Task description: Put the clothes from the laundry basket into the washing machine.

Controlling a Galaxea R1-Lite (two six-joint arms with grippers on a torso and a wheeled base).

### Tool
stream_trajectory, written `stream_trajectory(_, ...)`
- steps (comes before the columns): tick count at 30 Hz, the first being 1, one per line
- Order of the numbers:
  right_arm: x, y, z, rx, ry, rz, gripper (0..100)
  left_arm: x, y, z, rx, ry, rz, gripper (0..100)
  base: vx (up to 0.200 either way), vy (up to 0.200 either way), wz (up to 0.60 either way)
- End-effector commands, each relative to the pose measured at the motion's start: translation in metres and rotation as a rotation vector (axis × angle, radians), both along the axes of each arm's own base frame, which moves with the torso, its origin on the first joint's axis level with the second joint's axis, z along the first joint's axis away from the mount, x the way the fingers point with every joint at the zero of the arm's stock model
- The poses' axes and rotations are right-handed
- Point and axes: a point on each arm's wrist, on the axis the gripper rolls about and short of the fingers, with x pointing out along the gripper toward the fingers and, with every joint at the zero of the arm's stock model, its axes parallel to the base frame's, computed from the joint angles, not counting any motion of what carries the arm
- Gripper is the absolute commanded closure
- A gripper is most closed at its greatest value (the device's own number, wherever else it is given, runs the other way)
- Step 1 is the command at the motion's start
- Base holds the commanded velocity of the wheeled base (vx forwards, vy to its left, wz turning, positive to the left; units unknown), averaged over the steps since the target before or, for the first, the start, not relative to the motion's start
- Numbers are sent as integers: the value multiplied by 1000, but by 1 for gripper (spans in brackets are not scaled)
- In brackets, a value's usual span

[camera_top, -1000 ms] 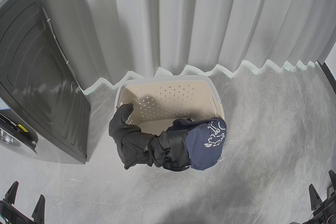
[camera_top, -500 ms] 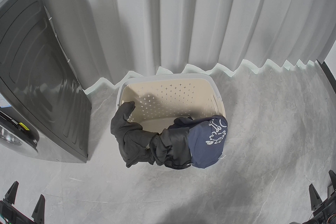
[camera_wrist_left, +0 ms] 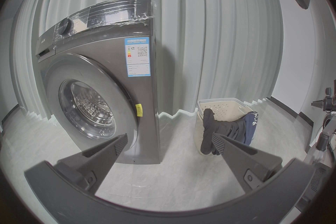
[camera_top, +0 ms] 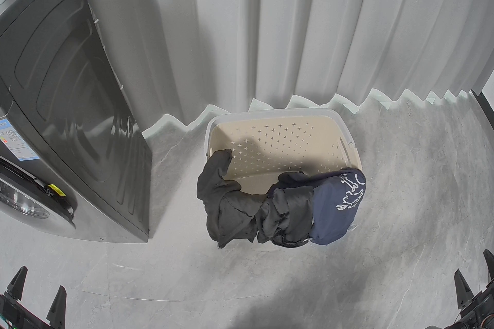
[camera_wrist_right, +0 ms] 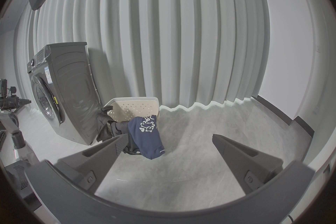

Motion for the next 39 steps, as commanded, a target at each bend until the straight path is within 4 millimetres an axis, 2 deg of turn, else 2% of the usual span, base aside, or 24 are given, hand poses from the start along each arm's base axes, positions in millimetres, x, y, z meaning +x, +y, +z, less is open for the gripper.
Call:
stream_trajectory(1, 1, 0, -4, 0, 15, 0, 0, 0, 0, -5, -1, 1, 0, 0, 0, 200, 0)
stream_trajectory(3, 1, 0, -4, 0, 15, 0, 0, 0, 0, -5, -2, 1, 0, 0, 0, 200, 0)
stream_trajectory(12, 1, 0, -4, -2, 15, 0, 0, 0, 0, -5, -2, 1, 0, 0, 0, 0, 0)
stream_trajectory(24, 1, 0, -4, 0, 15, 0, 0, 0, 0, -5, -4, 1, 0, 0, -200, 0, 0)
stream_trajectory(37, 1, 0, -4, 0, 14, -4, 0, 0, 0, -5, -2, 1, 0, 0, 0, 0, 0)
stream_trajectory(39, 1, 0, -4, 0, 14, -3, 0, 0, 0, -5, -2, 1, 0, 0, 0, 0, 600)
